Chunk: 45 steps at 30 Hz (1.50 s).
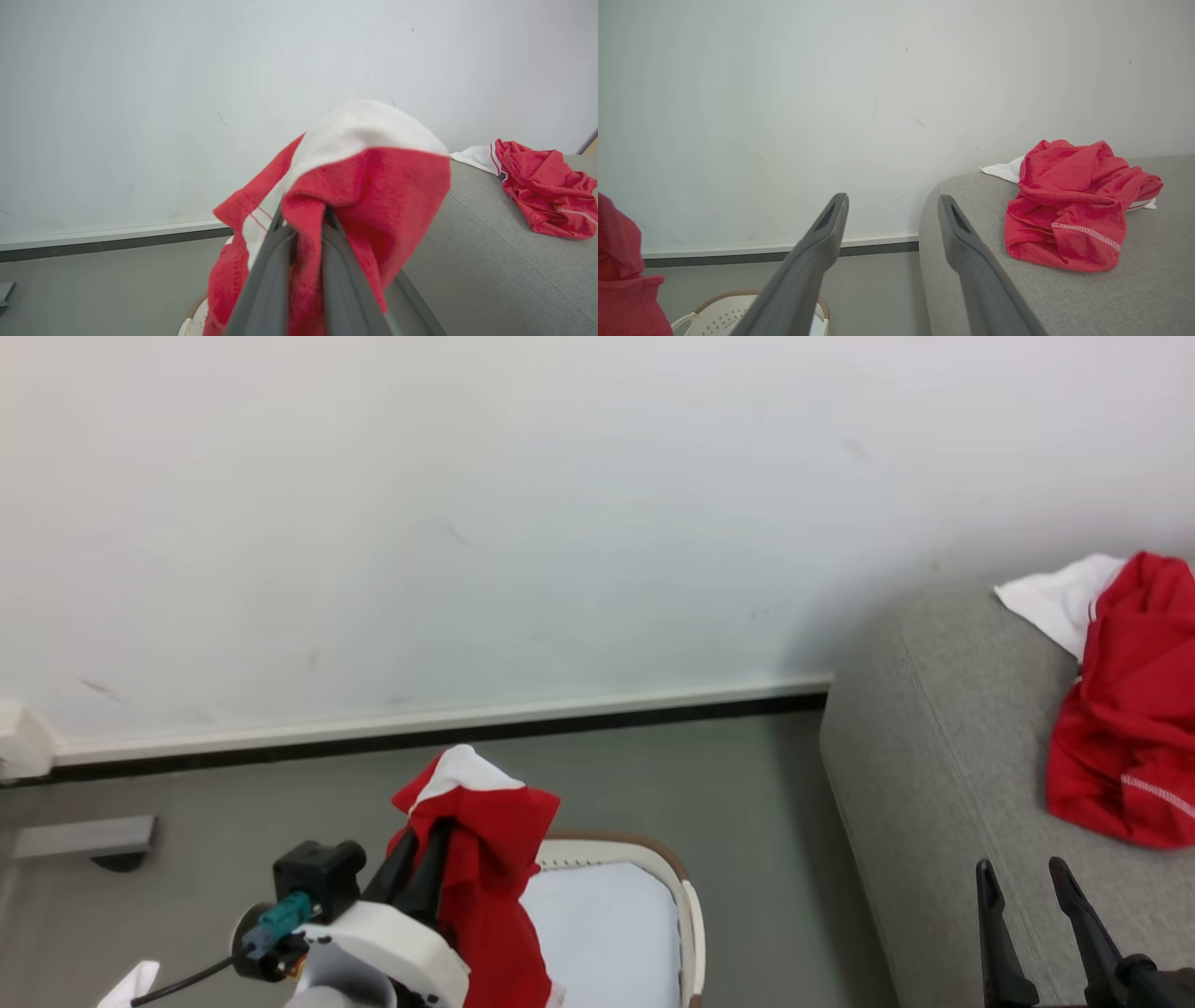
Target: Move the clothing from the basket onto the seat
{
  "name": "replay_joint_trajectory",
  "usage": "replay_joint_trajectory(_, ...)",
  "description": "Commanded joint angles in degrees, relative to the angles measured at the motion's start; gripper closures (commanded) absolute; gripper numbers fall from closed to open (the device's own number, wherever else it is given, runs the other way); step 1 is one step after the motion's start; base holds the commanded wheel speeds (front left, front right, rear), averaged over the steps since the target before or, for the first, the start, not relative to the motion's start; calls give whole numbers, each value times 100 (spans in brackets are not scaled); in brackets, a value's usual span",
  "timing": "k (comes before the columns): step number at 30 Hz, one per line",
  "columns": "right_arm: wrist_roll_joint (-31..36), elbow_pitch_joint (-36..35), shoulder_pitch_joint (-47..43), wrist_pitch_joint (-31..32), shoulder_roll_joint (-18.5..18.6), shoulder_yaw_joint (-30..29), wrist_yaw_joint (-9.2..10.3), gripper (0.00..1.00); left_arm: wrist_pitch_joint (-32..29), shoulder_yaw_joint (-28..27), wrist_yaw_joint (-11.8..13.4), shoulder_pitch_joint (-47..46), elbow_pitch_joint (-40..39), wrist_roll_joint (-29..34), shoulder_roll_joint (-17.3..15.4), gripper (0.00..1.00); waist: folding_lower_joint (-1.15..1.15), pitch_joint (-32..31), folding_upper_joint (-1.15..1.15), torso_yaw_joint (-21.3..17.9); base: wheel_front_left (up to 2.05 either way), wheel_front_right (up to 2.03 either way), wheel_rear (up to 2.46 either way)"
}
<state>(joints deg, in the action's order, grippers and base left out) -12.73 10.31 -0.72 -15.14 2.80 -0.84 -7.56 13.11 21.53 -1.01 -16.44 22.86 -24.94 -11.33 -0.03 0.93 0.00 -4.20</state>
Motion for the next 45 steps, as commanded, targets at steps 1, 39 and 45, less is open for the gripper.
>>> replay_joint_trajectory(1, 55, -28, -84, -1, 17, -26, 15, 0, -36, -14, 39, 124, -152, -28, -55, 100, 3, -211, 0, 172, 0, 0, 0)
replay_joint_trajectory(39, -980, 1319, 2853, 2, 787, 5407, 15, 0, -1393, 1123, -359, 493, -2285, -238, -178, 100, 3, -418, 0, 459, 0, 0, 0)
replay_joint_trajectory(45, -1151, 1810, 2935, 1, 623, 5565, 15, 36, -1471, 1230, -421, 554, -2355, -390, -113, 100, 3, -406, 0, 445, 0, 0, 0)
